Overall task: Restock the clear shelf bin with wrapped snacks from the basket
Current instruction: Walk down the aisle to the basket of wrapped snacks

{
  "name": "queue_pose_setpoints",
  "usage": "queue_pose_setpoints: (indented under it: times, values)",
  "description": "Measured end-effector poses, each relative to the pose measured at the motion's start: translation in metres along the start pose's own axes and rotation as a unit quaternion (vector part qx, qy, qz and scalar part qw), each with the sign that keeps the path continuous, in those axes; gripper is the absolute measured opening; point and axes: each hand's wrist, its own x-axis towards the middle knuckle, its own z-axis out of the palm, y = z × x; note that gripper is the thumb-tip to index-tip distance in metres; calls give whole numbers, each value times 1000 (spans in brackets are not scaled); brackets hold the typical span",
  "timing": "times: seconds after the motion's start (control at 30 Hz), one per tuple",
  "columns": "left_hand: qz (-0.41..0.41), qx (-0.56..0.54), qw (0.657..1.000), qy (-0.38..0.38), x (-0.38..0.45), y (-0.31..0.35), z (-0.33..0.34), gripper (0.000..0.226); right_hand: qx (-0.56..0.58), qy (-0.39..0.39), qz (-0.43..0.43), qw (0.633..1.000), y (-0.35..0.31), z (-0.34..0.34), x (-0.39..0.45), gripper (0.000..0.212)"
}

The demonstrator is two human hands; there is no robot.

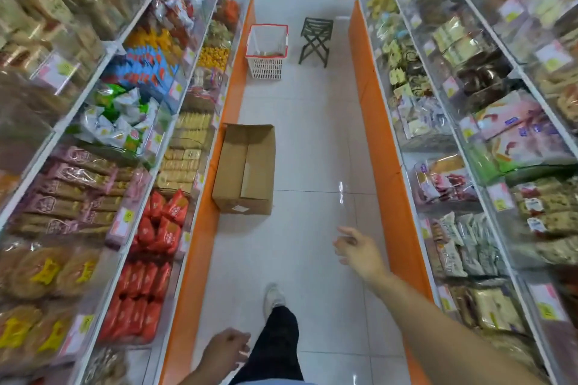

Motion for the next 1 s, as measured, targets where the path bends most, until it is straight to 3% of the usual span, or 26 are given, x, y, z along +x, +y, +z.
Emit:
queue_pose_setpoints:
  times: [0.1, 0.3, 0.53, 0.7, 1.0]
  values:
    - [4, 3, 1000, -16, 15, 63, -10, 13, -11, -2, 21, 1000, -28, 3, 39, 34]
    - [98, 46, 994, -32, 47, 198, -8, 25, -29, 3, 68, 997, -49, -8, 94, 36]
    - [182, 83, 979, -44, 97, 360, 21, 21, -87, -12, 151, 985, -58, -54, 150, 40]
    - [216, 97, 971, -18, 137, 462, 46, 22, -144, -40, 156, 976, -84, -96, 220, 41]
    - [130, 126, 984, -3, 183, 528, 65, 26, -171, -78, 65, 980, -220, -123, 361, 36]
